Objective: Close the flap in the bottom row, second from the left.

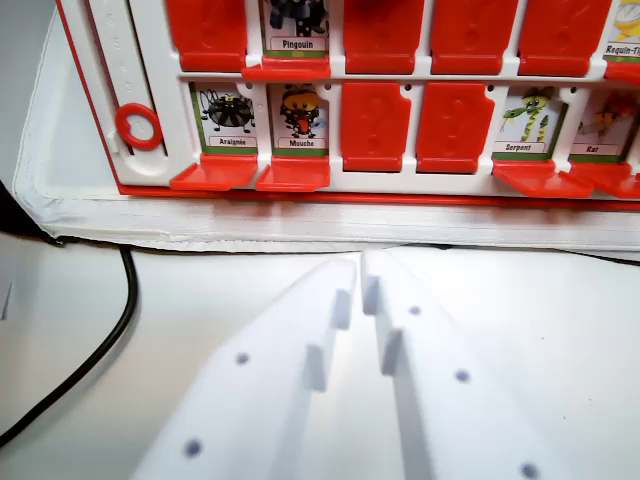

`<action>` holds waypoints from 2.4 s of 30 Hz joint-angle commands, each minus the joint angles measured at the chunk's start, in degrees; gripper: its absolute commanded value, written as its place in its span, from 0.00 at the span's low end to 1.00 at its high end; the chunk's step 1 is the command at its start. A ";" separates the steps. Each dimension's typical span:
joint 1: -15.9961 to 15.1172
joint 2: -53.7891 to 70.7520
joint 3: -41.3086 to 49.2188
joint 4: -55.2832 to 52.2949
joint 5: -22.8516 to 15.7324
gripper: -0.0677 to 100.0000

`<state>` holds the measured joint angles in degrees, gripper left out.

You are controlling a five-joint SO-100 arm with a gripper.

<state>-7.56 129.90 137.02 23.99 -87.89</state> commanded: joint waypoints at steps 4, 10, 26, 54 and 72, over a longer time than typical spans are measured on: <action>-1.85 -8.88 0.97 -15.03 0.53 0.00; -1.85 -18.72 0.44 -21.97 0.79 0.00; -2.02 -34.63 -10.11 -25.14 0.88 0.00; -2.02 -42.63 -22.50 -27.69 1.93 0.00; -1.41 -31.46 -21.71 -16.44 1.14 0.00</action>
<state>-9.32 88.77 120.94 4.48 -86.31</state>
